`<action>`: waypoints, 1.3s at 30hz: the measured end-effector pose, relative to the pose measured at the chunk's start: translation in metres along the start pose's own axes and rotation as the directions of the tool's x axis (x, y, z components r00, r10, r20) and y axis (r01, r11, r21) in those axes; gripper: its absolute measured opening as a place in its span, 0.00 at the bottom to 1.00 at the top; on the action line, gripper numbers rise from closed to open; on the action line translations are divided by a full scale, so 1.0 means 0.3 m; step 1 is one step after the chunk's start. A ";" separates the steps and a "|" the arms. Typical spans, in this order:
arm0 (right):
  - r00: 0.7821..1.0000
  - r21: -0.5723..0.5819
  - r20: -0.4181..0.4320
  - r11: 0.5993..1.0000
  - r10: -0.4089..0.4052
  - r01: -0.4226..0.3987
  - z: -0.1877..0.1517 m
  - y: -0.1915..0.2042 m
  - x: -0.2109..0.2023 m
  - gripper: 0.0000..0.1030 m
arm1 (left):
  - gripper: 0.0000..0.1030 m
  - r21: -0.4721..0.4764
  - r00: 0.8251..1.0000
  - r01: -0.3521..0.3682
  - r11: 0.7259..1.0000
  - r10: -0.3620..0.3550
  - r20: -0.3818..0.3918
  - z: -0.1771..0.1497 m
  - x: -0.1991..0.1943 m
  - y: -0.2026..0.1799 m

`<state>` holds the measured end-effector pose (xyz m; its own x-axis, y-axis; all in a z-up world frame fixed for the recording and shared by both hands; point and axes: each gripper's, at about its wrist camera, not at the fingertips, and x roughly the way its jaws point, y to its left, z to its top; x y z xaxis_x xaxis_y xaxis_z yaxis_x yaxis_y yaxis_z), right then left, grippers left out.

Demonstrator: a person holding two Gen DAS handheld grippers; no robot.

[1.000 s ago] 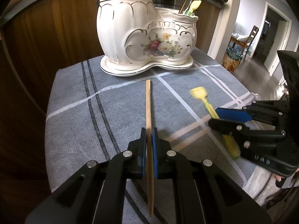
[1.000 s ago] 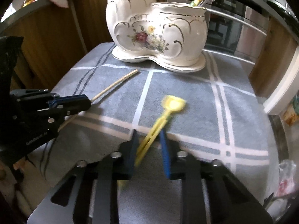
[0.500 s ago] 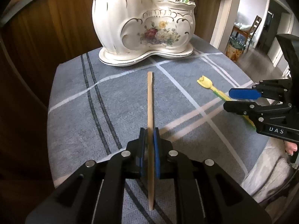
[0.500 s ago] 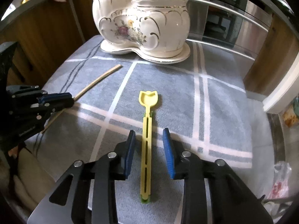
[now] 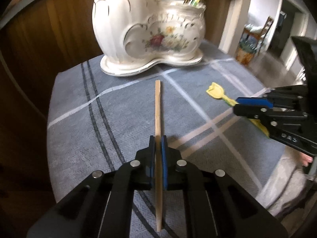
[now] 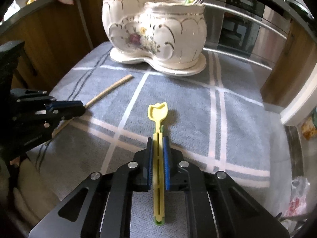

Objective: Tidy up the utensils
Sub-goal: 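Lift the chopstick and yellow spoon up over the white holder with both tools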

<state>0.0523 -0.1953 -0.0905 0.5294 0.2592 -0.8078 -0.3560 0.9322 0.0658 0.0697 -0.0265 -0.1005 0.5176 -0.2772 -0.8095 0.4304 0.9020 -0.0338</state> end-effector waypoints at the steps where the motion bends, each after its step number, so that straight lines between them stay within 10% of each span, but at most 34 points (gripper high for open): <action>1: 1.000 0.002 0.018 1.000 0.002 -0.002 0.002 -0.002 -0.015 0.11 | 0.06 0.003 1.000 -0.003 1.000 0.003 0.014 -0.003 -0.010 0.004; 11: 0.976 0.050 0.213 0.997 0.040 -0.052 0.025 -0.035 -0.149 0.11 | 0.06 0.003 0.969 0.072 0.997 -0.071 0.237 -0.017 -0.171 0.036; 21: 0.877 0.072 0.477 0.993 0.050 -0.096 0.173 -0.068 -0.291 0.11 | 0.06 -0.041 0.808 0.104 0.994 -0.061 0.586 0.135 -0.365 0.068; 34: 0.754 0.090 0.652 0.978 0.085 -0.188 0.377 -0.139 -0.270 0.11 | 0.06 -0.081 0.672 0.255 0.963 -0.117 0.731 0.399 -0.356 0.155; 39: 0.749 0.116 0.658 0.972 0.077 -0.203 0.421 -0.159 -0.217 0.11 | 0.06 -0.109 0.653 0.278 0.954 -0.105 0.750 0.465 -0.311 0.195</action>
<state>0.1321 -0.2249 0.0330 0.8759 0.4324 -0.2140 -0.3638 0.8833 0.2957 0.1498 0.0061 0.0549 0.8476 -0.5236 -0.0860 0.4740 0.8200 -0.3208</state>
